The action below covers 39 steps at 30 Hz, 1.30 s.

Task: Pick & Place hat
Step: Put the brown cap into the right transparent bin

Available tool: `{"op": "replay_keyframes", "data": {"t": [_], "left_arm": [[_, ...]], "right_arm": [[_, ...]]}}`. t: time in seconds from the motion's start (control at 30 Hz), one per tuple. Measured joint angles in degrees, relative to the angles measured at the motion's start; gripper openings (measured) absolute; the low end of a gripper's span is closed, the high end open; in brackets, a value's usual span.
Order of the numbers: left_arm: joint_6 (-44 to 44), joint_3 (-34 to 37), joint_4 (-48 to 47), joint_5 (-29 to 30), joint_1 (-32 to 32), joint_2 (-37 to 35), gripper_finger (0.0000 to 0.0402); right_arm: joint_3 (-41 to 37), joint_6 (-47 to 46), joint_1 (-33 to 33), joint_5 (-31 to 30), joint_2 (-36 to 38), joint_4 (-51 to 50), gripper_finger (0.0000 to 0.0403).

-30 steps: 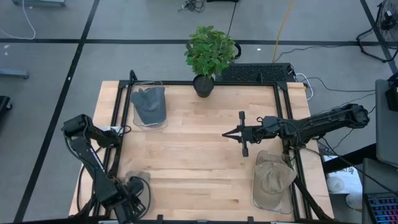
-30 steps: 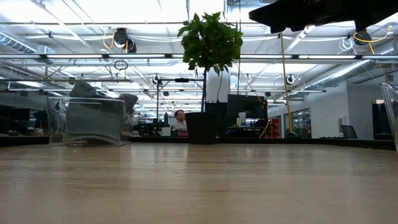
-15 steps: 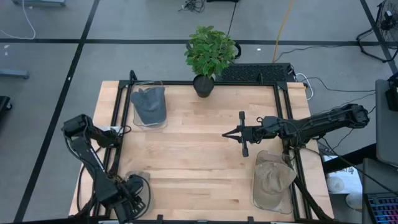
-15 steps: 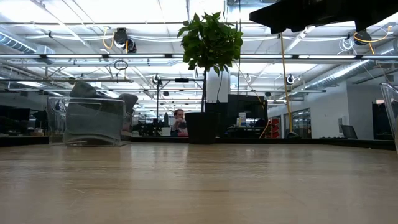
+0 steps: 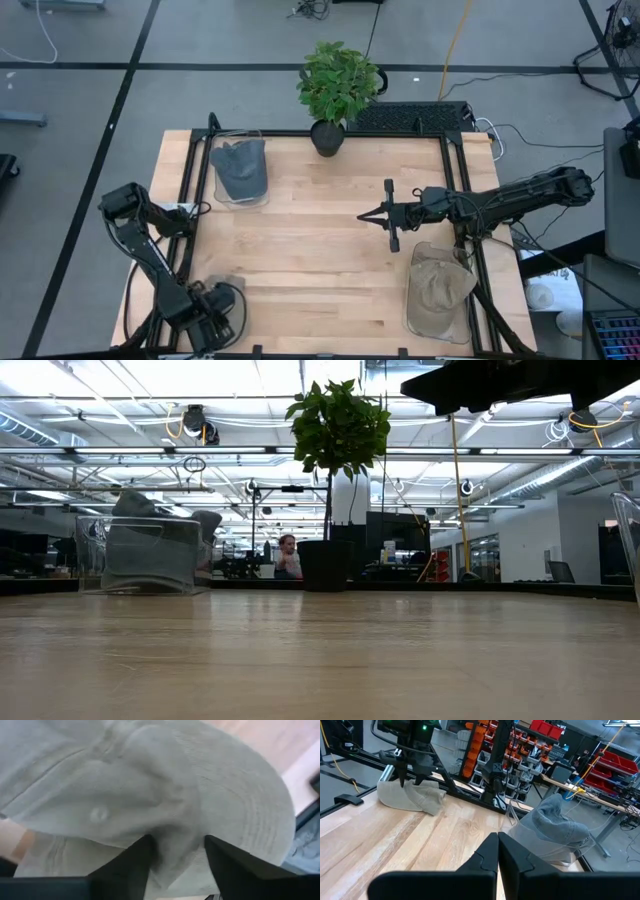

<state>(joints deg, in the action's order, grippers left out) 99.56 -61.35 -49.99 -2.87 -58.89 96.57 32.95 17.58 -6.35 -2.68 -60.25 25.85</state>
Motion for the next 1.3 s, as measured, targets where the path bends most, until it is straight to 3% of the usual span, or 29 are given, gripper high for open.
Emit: {"op": "replay_keyframes", "data": {"t": [0.3, 0.5, 0.67, 0.83, 0.97, 1.1, 1.3], "left_arm": [[-7.0, 0.0, 0.2, -1.0, 1.6, 0.1, 0.0014], [-16.2, -1.0, -2.9, -9.5, 7.5, 0.2, 0.0006], [-27.9, -5.9, -13.9, -7.9, 12.9, 0.3, 0.0005], [-37.6, -13.0, -24.7, 0.8, 16.8, 0.3, 0.0003], [-51.2, -17.1, -28.0, 13.3, 18.7, 0.3, 0.0003], [-65.2, -17.5, -28.4, 26.4, 20.6, 0.3, 0.0003], [-74.8, -17.5, -29.3, 39.1, 24.5, 0.2, 0.0002]], "right_arm": [[0.0, 0.0, 0.0, 0.0, 0.0, 0.6, 0.0000], [0.0, 0.0, 0.0, -0.1, 0.0, 1.2, 0.0000], [0.0, -0.5, 0.0, -0.1, 0.0, 1.8, 0.0000], [0.0, -2.2, 0.0, -0.1, 0.0, 3.1, 0.0000], [0.0, -4.3, 0.0, -0.2, -0.6, 5.5, 0.0000], [0.0, -7.2, 0.0, -0.2, -2.1, 6.9, 0.0000], [0.0, -13.4, 0.0, -0.2, -3.3, 5.3, 0.0000]]}}
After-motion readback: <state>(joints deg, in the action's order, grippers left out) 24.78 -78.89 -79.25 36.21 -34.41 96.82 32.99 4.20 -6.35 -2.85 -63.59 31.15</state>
